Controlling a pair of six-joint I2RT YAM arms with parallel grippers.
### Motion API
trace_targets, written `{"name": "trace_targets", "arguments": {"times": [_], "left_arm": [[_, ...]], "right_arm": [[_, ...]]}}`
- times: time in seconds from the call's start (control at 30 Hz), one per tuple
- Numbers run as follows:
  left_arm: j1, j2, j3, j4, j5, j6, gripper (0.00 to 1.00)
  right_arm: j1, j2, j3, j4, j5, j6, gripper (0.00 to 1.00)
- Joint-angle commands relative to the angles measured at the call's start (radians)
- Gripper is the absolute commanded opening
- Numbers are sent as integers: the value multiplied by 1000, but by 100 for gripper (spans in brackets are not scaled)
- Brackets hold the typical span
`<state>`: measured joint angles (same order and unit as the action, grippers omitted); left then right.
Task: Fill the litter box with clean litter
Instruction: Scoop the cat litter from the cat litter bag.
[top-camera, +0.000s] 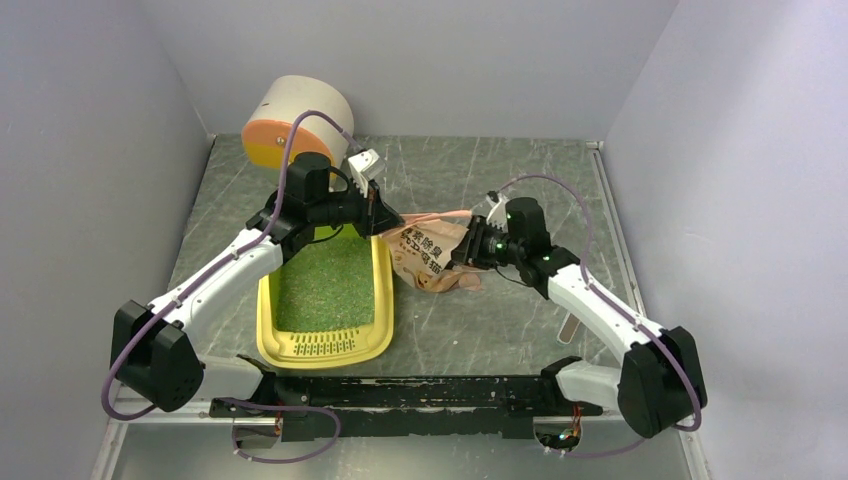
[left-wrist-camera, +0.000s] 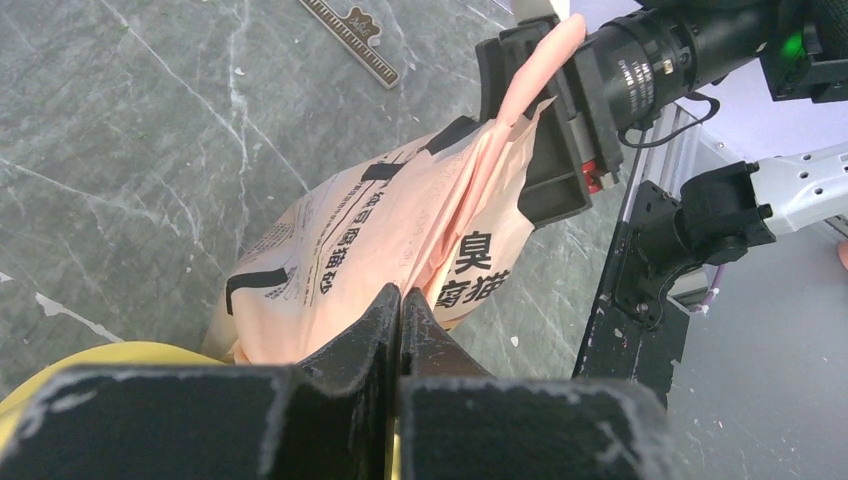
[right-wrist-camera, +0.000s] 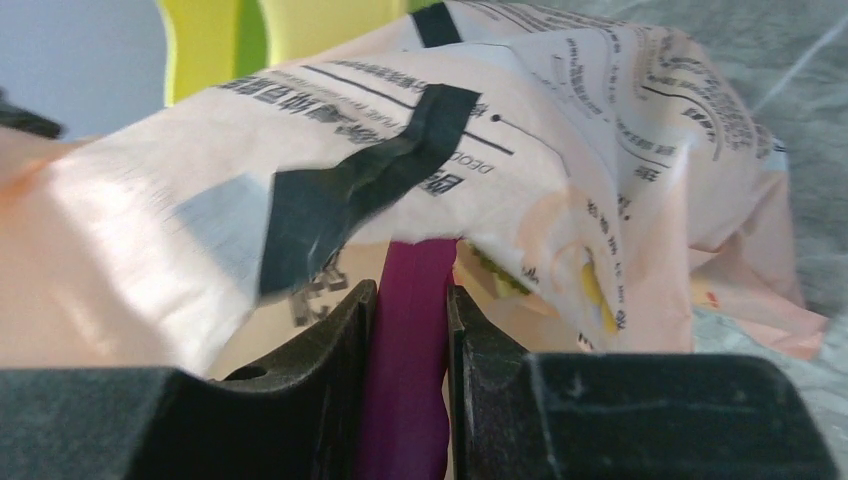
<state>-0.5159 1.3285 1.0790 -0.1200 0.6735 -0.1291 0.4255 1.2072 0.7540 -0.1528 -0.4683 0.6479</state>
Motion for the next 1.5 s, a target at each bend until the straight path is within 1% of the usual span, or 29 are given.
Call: {"name": "trace_targets", "arguments": {"times": [0.0,0.1,0.2,0.27,0.43,0.53,0.6,0.7,0.77,0.87,0.9,1.0,1.1,1.17,1.23,1.27,1.3,1.33,1.37,1.43,1.47], "left_arm": [[-13,13,18,19,1,-12,5],[-17,22,19,29,8,-20,5],[-25,30,34,14,2,-8,5],[-27,31,36,10,-11,-1,5],[-29,17,27,20,-26,-12,5],[-29,3,19,29,-57,-16,5],[-29,-6,16,30,-75,-19,5],[-29,-20,11,33,-96,-27,5],[-29,-30,4,41,-113,-30,5],[-28,-48,-6,60,-140,-41,5],[-29,-54,-7,62,-147,-43,5],[-29,-67,-16,80,-161,-52,5],[-28,-75,-30,100,-167,-59,5],[-29,-73,-30,99,-167,-60,5],[-29,-71,-23,88,-166,-56,5],[-28,-72,-23,88,-165,-55,5],[-29,-74,-25,92,-165,-56,5],[-28,-76,-30,104,-168,-60,5],[-29,-76,-36,111,-168,-66,5],[-29,-69,-41,149,-161,-81,5],[-28,-63,-35,152,-156,-86,5]], "right_arm": [[-47,-74,-61,240,-191,152,0],[-133,-96,-143,389,-297,275,0],[-239,-113,-246,593,-406,426,0],[-288,-123,-310,726,-456,525,0],[-397,-170,-449,967,-510,733,0],[-469,-196,-497,1022,-532,800,0],[-509,-216,-521,1028,-543,828,0],[-557,-263,-532,956,-566,817,0],[-587,-304,-530,843,-567,772,0],[-621,-367,-488,575,-543,623,0],[-629,-378,-472,515,-541,586,0],[-646,-393,-447,449,-566,555,0],[-659,-406,-447,441,-581,559,0],[-670,-410,-461,471,-594,589,0],[-680,-407,-490,559,-612,663,0],[-680,-405,-521,640,-605,744,0],[-676,-407,-539,695,-587,790,0],[-668,-411,-572,760,-566,849,0],[-654,-416,-586,770,-535,870,0],[-573,-423,-592,755,-467,871,0],[-542,-417,-590,760,-457,869,0]]}}
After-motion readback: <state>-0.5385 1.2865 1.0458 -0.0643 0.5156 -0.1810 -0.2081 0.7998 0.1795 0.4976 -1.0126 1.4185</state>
